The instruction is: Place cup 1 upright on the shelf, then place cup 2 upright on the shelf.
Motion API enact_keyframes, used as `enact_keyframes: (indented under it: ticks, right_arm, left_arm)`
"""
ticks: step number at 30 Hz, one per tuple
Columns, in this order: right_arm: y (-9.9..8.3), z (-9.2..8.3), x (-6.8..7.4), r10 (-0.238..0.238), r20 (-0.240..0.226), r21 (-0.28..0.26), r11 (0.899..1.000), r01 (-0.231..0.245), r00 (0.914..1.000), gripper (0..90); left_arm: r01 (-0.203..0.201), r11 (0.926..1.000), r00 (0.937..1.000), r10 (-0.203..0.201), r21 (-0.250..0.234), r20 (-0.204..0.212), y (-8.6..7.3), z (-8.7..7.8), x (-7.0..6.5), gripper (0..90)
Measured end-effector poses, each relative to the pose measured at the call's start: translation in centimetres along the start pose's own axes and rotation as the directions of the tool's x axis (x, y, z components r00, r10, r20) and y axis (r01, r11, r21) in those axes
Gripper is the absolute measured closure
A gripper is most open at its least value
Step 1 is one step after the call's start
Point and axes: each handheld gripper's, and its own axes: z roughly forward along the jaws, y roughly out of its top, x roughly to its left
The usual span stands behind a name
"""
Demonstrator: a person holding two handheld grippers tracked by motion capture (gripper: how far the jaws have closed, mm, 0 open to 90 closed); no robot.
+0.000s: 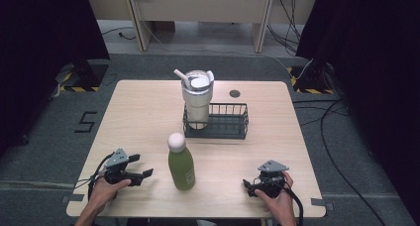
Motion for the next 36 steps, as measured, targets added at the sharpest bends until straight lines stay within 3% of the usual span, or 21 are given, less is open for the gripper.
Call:
enact_keyframes:
  ticks: [7,11,14,24,28,29,32,36]
  right_arm:
    - [0.0,0.0,0.0,-0.001,0.0,0.0,1.0,0.001,1.0,2.3]
    - [0.0,0.0,0.0,-0.001,0.0,0.0,1.0,0.001,1.0,2.4]
    - [0.0,0.0,0.0,-0.001,0.0,0.0,1.0,0.001,1.0,2.3]
    - [-0.1,-0.1,0.0,-0.007,-0.002,0.0,1.0,0.007,1.0,3.5]
    - [-0.2,-0.7,-0.2,-0.018,-0.015,-0.03,0.999,0.018,0.9997,20.8]
    - [-0.2,-0.9,-0.1,-0.019,-0.014,-0.046,0.999,0.018,0.9997,13.1]
    - [0.1,-1.3,0.0,-0.037,-0.009,-0.068,0.997,0.036,0.9993,18.3]
    - [0.6,-2.1,0.9,-0.066,-0.02,-0.117,0.991,0.064,0.9976,14.8]
  left_arm:
    - [-0.018,0.9985,0.9996,0.02,0.051,-0.021,-0.4,-0.3,-0.6,14.9]
    - [-0.042,0.9932,0.9973,0.048,0.108,-0.056,-0.6,-0.3,-0.8,15.0]
    - [-0.062,0.9837,0.994,0.076,0.169,-0.078,-0.8,-0.1,-1.1,14.9]
    - [-0.068,0.9832,0.9943,0.081,0.169,-0.069,-0.8,-0.1,-1.3,13.9]
    - [-0.068,0.9832,0.9943,0.081,0.169,-0.069,-0.8,-0.1,-1.3,13.9]
    - [-0.068,0.9832,0.9943,0.081,0.17,-0.069,-0.8,-0.1,-1.3,13.9]
    - [-0.068,0.9832,0.9943,0.081,0.169,-0.069,-0.8,-0.1,-1.3,13.9]
    - [-0.068,0.9832,0.9942,0.081,0.169,-0.071,-0.8,-0.1,-1.3,13.9]
